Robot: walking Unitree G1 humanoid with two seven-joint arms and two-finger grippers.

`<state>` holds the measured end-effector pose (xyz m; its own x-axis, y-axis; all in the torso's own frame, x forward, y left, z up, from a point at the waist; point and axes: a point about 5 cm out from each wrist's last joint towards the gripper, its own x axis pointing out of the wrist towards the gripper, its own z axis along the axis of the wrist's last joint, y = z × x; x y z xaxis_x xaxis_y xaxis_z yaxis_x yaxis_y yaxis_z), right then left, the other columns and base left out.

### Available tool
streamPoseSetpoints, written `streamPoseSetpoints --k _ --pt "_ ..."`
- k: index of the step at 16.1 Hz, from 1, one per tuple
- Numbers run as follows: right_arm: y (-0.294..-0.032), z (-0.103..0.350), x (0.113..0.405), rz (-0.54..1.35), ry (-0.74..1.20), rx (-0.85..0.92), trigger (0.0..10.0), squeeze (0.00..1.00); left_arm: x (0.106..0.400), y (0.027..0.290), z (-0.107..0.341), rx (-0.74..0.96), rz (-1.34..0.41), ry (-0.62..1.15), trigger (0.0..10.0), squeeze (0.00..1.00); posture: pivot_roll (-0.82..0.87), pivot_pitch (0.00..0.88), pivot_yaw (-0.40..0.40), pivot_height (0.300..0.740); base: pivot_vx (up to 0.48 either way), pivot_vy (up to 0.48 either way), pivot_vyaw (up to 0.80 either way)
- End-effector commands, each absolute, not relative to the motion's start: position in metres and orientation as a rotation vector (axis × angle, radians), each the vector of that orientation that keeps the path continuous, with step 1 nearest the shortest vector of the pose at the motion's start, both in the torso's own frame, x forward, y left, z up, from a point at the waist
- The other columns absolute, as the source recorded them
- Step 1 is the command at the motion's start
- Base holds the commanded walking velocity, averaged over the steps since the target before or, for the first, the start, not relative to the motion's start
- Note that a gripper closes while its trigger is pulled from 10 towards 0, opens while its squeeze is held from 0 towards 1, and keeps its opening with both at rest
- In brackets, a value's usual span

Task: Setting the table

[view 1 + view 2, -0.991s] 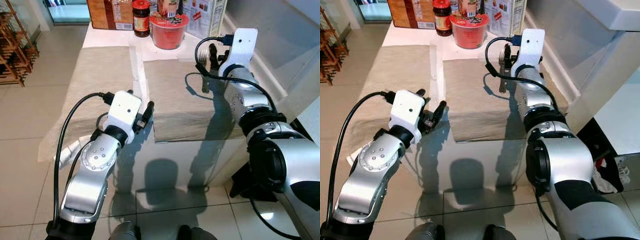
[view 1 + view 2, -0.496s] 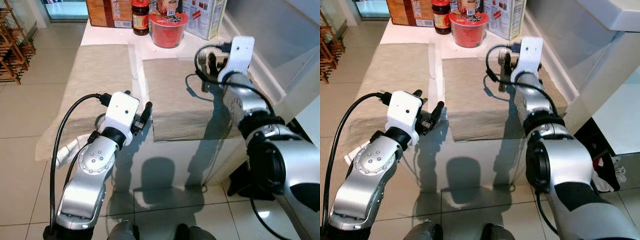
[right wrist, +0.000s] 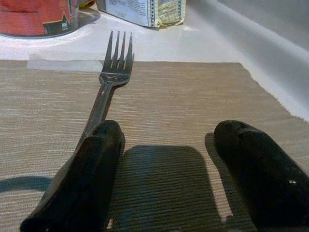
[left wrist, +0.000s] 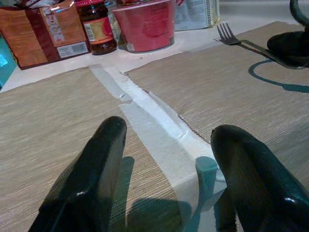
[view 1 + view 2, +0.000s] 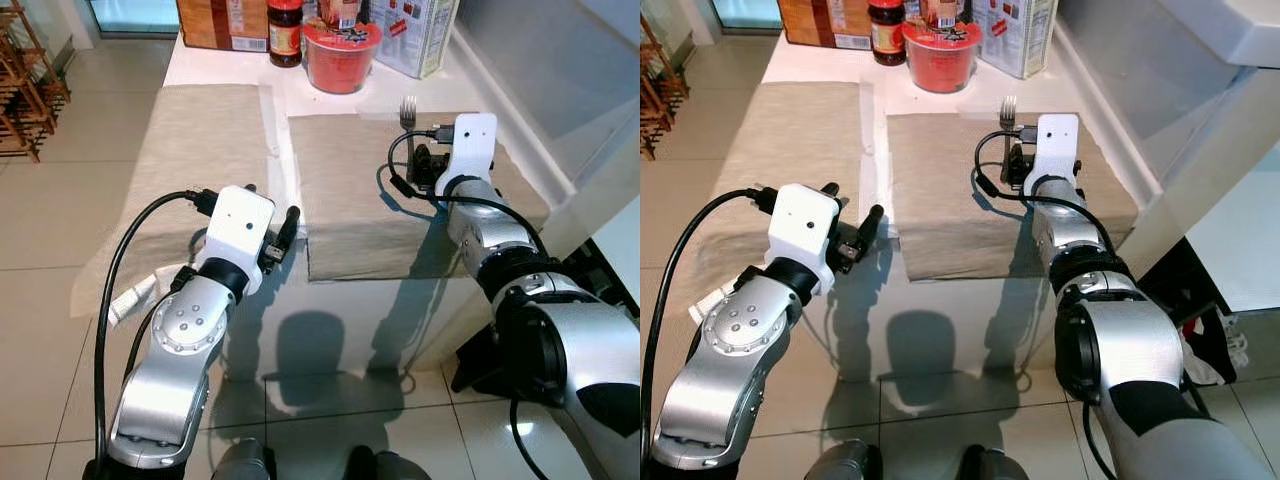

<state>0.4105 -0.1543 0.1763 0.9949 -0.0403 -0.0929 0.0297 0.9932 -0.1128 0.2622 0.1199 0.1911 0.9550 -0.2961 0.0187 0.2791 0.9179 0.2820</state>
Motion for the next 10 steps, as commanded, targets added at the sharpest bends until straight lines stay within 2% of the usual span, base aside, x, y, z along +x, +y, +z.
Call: streamPoseSetpoints --k 1,4,6,8,10 --pt "-0.154 0.145 0.401 -0.015 0.210 -0.145 10.0 0.00 0.259 0.119 0.193 0.283 -0.290 -0.069 10.0 0.00 0.30 0.166 -0.060 0.740 0.000 0.000 0.00" --pt "-0.140 0.163 0.406 0.043 0.099 -0.145 10.0 0.00 0.262 0.118 0.193 0.273 -0.288 -0.075 10.0 0.00 0.27 0.151 -0.072 0.740 0.000 0.000 0.00" --pt "-0.135 0.181 0.406 0.100 -0.052 -0.126 10.0 0.00 0.268 0.121 0.192 0.264 -0.269 -0.082 10.0 0.00 0.22 0.138 -0.076 0.740 0.000 0.000 0.00" --pt "-0.135 0.199 0.396 0.154 -0.222 -0.129 10.0 0.00 0.275 0.120 0.188 0.254 -0.264 -0.084 10.0 0.00 0.18 0.119 -0.080 0.740 0.000 0.000 0.00" --pt "-0.133 0.206 0.379 0.213 -0.301 -0.124 10.0 0.00 0.281 0.112 0.188 0.236 -0.278 -0.101 10.0 0.00 0.14 0.103 -0.080 0.740 0.000 0.000 0.00"
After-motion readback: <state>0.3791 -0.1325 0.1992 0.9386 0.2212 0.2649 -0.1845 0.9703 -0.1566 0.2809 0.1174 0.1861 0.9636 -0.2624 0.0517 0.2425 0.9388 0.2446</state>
